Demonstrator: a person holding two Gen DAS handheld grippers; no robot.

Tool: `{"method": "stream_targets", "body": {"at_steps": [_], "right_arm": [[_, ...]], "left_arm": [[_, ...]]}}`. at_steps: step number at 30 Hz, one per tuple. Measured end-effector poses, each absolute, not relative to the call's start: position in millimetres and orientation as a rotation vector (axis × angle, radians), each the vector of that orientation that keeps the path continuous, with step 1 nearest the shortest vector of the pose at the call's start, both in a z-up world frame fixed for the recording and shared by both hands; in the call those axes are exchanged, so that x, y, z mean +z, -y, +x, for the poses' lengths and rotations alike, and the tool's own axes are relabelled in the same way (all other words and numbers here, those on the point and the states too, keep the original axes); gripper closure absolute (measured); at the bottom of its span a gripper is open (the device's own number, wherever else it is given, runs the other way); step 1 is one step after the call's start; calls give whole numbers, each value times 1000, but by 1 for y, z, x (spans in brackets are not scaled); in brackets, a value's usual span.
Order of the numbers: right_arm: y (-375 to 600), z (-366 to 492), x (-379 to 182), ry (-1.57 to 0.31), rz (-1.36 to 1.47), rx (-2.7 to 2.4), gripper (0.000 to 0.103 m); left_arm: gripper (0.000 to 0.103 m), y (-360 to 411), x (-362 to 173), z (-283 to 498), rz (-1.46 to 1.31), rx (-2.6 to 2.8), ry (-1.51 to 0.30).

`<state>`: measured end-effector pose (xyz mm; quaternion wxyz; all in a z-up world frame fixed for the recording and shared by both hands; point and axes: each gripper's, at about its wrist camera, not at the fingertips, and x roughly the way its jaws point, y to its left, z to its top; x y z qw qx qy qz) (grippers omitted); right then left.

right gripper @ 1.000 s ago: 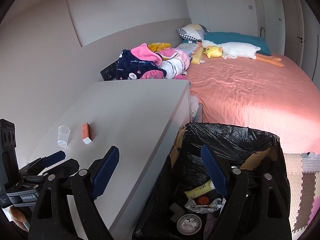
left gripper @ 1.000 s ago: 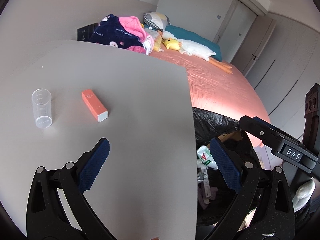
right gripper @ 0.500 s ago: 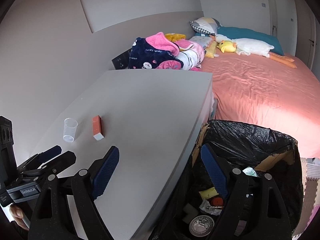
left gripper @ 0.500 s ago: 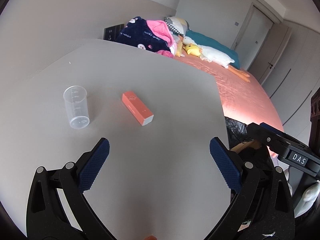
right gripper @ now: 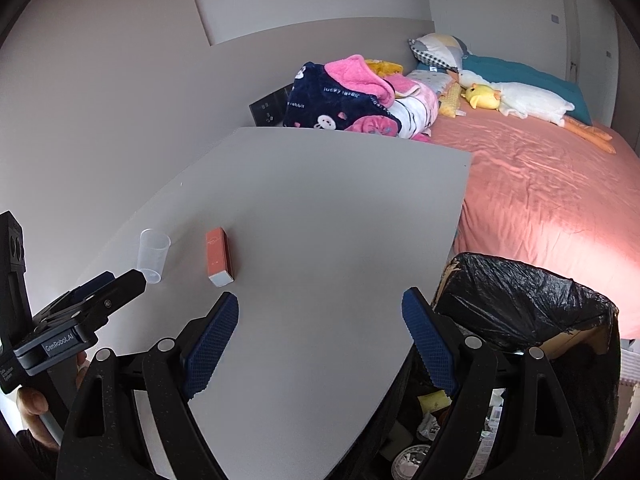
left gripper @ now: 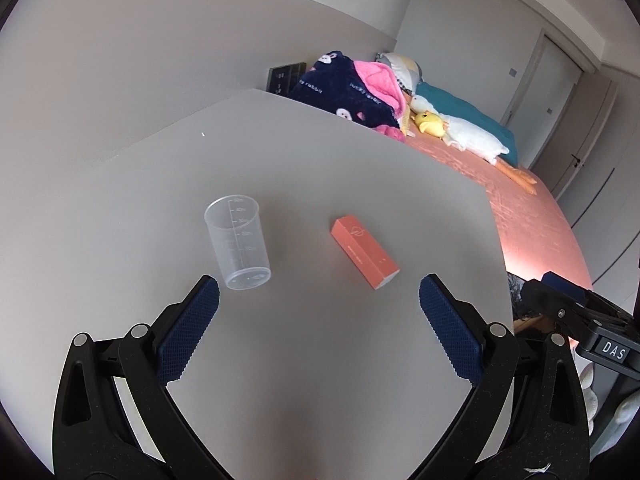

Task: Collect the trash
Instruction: 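Grasp the clear measuring cup with the left gripper while the right grasps the orange eraser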

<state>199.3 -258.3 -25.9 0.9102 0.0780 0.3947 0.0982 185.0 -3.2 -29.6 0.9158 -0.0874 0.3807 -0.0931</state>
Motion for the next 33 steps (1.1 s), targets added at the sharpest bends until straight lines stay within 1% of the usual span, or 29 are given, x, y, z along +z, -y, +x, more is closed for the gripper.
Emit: {"method": "stream_targets", "body": {"at_steps": [4,7,9,11,14,15,19,21,26,33], "right_arm": [[252,207,-29,-824,156,212,19],[249,212,-32,-835,162,217,19],[247,216,-35,-844,162,218,19],[244,219,-36,-847,155,225,19],[236,222,-37,-847,135,236,19],[233,223,-38,-848,128,244,19],[219,229,-40,-848,100,288,25],[211,233,-41,-854,85,306,29],[193,240,-45,-870,52,329,36],[168,250,-51,-888,-3,345,40]], "left_arm": [[7,-6,-37,200,-193,-154,-820],[10,-13,-42,211,-219,-141,-837],[15,-15,-45,217,-222,-125,-847],[18,-19,-48,223,-233,-90,-861],[31,-27,-55,232,-291,-72,-885],[33,-29,-57,234,-304,-73,-890],[40,-31,-59,239,-295,-68,-895],[47,-30,-60,240,-290,-69,-896],[52,-31,-64,247,-272,-50,-897],[52,-33,-65,253,-254,-40,-881]]}}
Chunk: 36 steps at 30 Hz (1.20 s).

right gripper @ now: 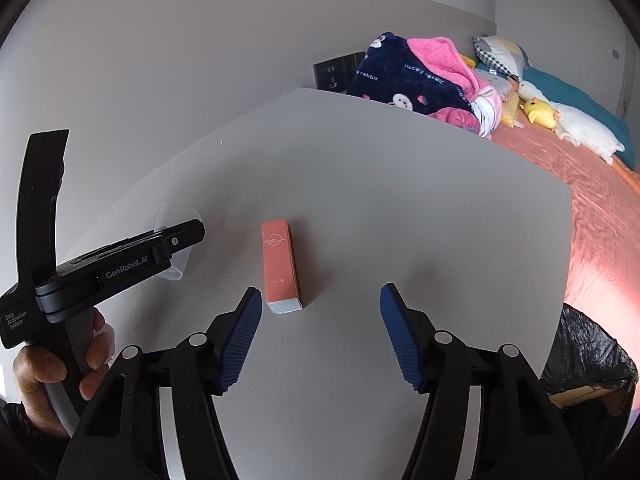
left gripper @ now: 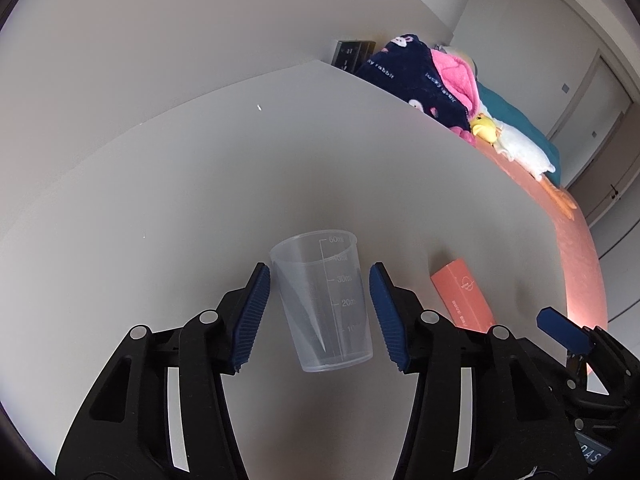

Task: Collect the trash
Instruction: 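Grasp the clear measuring cup with the left gripper while the right grasps the orange eraser, then carry the measuring cup and eraser over the black bin and open both grippers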

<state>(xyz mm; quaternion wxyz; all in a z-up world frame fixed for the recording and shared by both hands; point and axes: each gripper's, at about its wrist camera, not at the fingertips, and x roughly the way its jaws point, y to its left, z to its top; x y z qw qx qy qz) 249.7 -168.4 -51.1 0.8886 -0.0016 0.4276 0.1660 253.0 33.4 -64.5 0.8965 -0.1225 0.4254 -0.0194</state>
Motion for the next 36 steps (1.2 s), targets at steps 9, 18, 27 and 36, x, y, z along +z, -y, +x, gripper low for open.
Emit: {"method": "stream_targets", "body": {"at_steps": [9,18,27,36], "right_arm": [[142,269,-67,-929,-63,332,56],[157,263,-69,-921,-12,310,82],[176,257,-66,-930,59,322,82],[195,242,-45,-889,87,319,82]], "left_arm": [[52,-34,-66,251,-223,-60,-872],[62,-34,-66,252,-205,-31,-872],[62,-26,-63,248,-205,-67,-871],[62,-10,-52,234,-199,-105,-862]]}}
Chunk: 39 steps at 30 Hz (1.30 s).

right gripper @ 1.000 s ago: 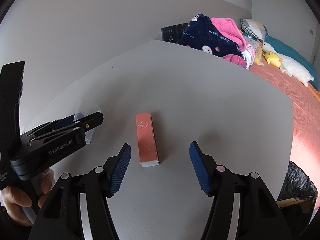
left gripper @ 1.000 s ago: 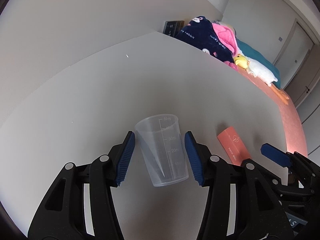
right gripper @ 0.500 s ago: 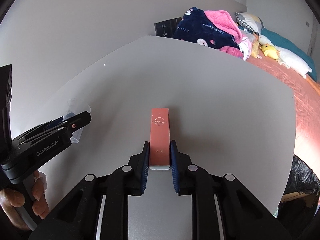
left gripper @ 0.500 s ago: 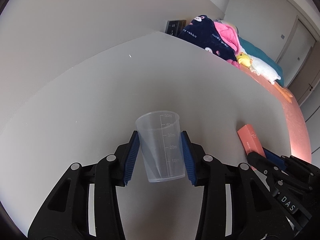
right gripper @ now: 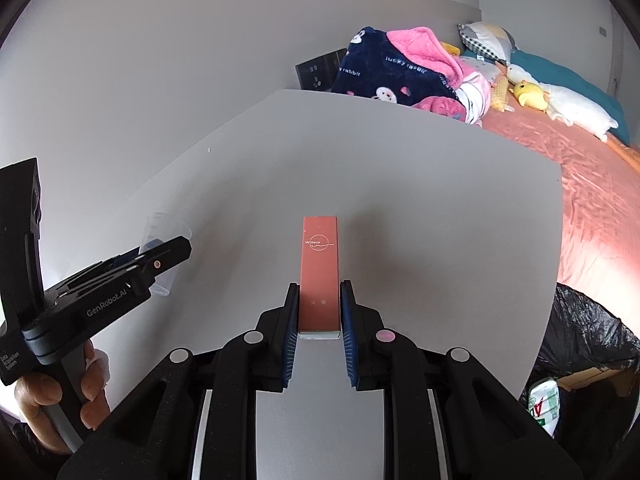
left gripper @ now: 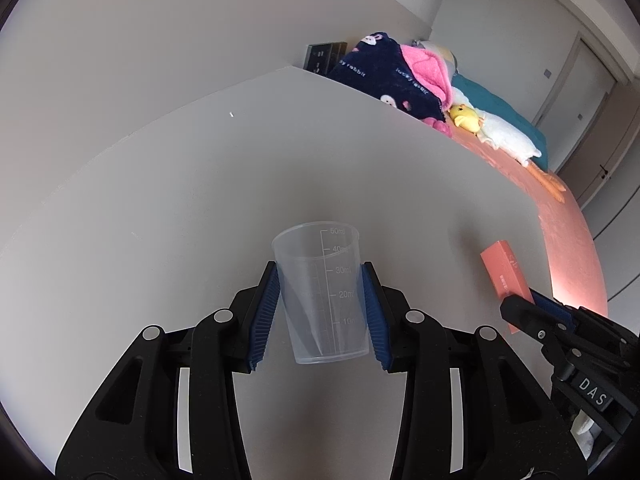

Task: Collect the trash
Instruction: 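Carry the measuring cup and eraser over the black bin and open both grippers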

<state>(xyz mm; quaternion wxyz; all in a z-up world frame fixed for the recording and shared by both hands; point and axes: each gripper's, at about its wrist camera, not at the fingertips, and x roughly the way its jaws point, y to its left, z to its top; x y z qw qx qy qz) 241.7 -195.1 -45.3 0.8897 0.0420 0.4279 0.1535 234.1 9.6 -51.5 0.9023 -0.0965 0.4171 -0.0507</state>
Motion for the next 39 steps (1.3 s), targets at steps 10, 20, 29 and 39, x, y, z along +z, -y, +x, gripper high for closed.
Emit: {"method": "stream_targets", "body": {"at_steps": [10,20,29,39], "right_arm": [[218,214,-19,-822,106,309,82],[246,185,-7,-781,112,266,82],[276,162,-4,-769,144,218,82],[307,138,-4,-755,171,167,82]], "left_arm": [[62,17,-28,209,-178,-160,-829],[62,45,-19,191,-172,-217,-825],[62,76,-11,175,-148,-273,-816],[62,109,-7,163,-133,-350,-822]]}}
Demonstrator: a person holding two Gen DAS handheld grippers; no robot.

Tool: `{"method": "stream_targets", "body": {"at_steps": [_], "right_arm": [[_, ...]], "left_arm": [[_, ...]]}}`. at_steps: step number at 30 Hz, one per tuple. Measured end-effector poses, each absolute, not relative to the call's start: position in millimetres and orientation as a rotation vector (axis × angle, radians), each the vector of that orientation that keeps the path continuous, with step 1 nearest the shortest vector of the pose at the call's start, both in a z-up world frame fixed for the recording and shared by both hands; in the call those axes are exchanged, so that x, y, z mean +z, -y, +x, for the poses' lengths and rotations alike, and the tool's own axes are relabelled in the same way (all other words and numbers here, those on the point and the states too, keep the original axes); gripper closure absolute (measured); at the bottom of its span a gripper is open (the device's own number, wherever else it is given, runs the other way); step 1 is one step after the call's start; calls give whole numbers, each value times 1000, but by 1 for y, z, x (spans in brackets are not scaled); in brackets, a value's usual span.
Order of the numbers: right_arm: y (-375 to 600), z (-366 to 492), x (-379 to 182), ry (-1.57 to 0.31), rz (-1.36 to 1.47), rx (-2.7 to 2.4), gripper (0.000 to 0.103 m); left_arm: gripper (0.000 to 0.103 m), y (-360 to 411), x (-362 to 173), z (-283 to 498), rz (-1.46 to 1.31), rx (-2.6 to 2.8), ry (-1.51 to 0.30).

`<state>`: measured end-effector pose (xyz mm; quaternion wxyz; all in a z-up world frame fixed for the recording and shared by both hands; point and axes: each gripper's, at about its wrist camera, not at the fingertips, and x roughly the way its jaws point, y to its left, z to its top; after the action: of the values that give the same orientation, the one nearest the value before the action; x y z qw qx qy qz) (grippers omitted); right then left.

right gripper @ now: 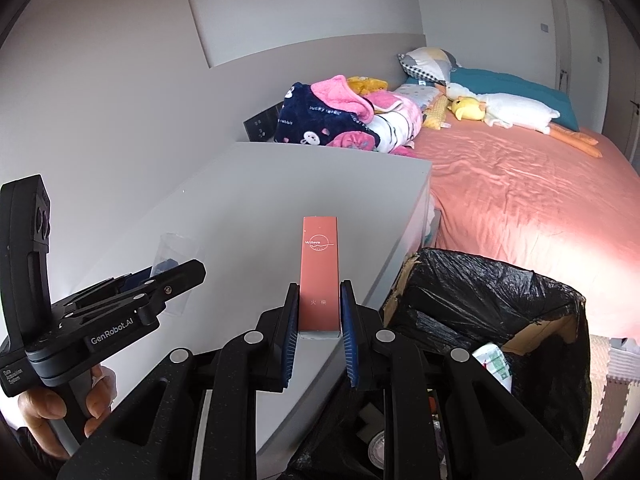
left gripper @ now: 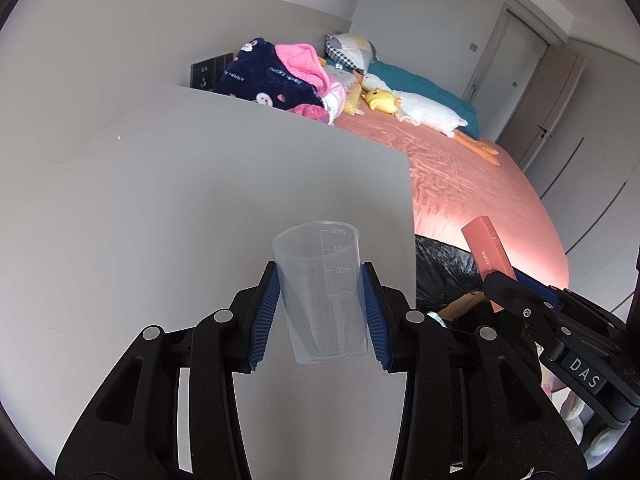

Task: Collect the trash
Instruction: 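Carry the measuring cup and eraser over the black bin and open both grippers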

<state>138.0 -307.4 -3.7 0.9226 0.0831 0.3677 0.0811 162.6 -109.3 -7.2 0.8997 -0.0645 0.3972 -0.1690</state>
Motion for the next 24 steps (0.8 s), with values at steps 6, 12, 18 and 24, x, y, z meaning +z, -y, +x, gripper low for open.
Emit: {"method": "stream_targets", "body": {"at_steps": [6,12,18,24], "right_arm": [[329,127,-4,-752,190,128,82],[351,119,-5,-749,212,89,82],[372,110,-7,-743,234,57,82],[392,102,-7,-734,250,24,82]], "left_arm": [[62,133,-8,158,-114,-391,-828],[62,155,-9,155,-96,-429,-834],[62,177,-7,151,-68,-467,-834],[62,199,-6,150,-49,-507,-840]]}}
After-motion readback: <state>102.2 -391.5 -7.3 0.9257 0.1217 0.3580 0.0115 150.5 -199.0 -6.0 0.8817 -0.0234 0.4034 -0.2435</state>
